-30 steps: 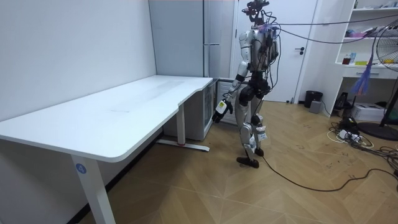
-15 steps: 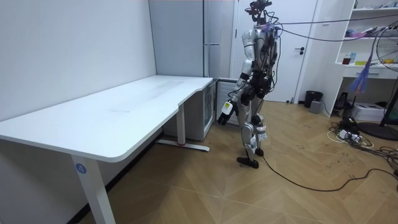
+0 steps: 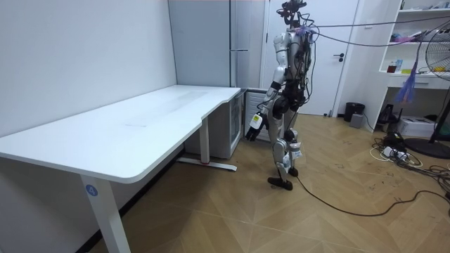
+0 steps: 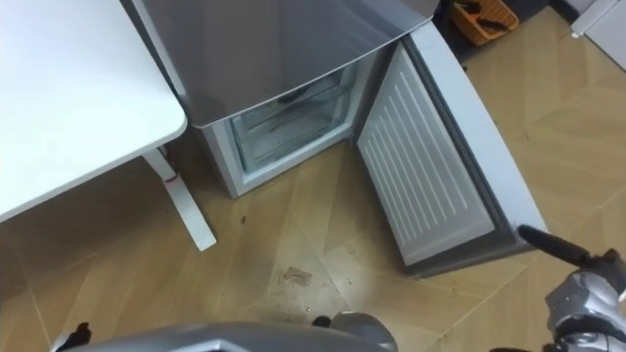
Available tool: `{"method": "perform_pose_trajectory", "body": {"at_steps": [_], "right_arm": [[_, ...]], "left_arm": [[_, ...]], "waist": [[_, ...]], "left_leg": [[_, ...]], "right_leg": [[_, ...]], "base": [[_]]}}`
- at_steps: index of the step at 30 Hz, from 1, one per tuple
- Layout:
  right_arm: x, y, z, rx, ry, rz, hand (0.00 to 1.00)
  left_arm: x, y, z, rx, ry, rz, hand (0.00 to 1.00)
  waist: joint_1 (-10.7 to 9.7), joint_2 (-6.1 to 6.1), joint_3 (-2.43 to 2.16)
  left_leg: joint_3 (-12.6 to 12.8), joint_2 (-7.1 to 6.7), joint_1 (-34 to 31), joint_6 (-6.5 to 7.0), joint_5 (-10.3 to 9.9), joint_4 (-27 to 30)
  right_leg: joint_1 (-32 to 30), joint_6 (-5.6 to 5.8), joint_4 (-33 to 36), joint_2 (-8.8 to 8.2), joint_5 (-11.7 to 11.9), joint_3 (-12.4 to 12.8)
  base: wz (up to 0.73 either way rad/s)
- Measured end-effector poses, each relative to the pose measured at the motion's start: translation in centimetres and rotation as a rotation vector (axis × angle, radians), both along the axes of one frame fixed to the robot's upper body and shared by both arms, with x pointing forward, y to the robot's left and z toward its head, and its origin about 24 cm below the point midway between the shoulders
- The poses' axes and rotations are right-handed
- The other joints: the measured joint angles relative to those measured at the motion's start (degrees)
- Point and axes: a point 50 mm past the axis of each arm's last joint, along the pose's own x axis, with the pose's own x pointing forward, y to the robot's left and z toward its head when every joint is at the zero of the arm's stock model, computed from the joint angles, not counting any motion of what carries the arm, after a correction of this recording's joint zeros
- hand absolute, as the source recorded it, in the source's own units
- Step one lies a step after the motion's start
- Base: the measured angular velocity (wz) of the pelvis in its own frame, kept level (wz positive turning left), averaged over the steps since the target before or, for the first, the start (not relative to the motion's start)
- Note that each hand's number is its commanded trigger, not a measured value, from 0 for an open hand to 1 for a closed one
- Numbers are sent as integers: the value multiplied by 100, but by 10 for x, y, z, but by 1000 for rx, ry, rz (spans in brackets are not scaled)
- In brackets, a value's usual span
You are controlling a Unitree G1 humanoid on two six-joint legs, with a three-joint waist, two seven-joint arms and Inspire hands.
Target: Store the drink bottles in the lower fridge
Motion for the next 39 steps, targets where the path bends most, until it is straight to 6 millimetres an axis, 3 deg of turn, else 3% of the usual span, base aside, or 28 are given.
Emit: {"method": "perform_pose_trajectory", "body": {"at_steps": [5, 14, 18, 22, 26, 31, 34, 39], "right_arm": [[26, -14, 23, -95, -21, 57, 0], [55, -19, 46, -181, -61, 109, 0], [63, -18, 51, -195, -66, 171, 0], [70, -11, 50, -199, -51, 289, 0], [74, -3, 46, -182, -26, 416, 0], [71, 0, 41, -137, -20, 492, 0], [71, 3, 39, -97, -26, 542, 0], [65, 9, 29, -18, 1, 619, 0]], "left_arm": [[8, 7, 4, 20, -18, -13, 0], [7, 10, 5, 33, -3, -46, 0], [15, 8, 4, 12, -10, -65, 0], [16, 6, 3, 0, -6, -77, 0], [16, 3, 2, -22, 3, -99, 0], [16, 4, 2, -27, 6, -106, 0], [16, 4, 2, -35, 10, -106, 0], [21, 5, 3, -31, -2, -109, 0]], "waist": [[147, -44, -4], [125, -67, -15], [134, -102, 1], [149, -236, 47], [152, -314, 4], [147, -289, 10], [150, -209, 28], [159, -60, -20]], "left_leg": [[-23, -10, -99, 4, 6, -3], [-147, 2, -157, -4, 10, 5], [-160, 3, -156, -17, 19, -8], [-157, 7, -166, -18, 24, -7], [-175, 13, -169, -18, 24, 1], [-335, 11, -157, -18, 24, 52], [-366, 14, -159, -19, 24, 98], [-450, 4, -163, -36, 35, 91]], "right_leg": [[-88, 1, -7, 10, 0, 34], [-89, 5, -66, 14, 5, -94], [-82, 5, -65, 16, 6, -102], [-82, -5, -86, 26, 12, -94], [-64, -9, -111, 30, 25, -106], [73, -11, -197, 28, 26, -242], [111, -12, -208, 27, 29, -251], [133, -19, -200, 5, 34, -379]], "base": [[-1], [6], [1], [0], [1], [16], [5], [6]]}}
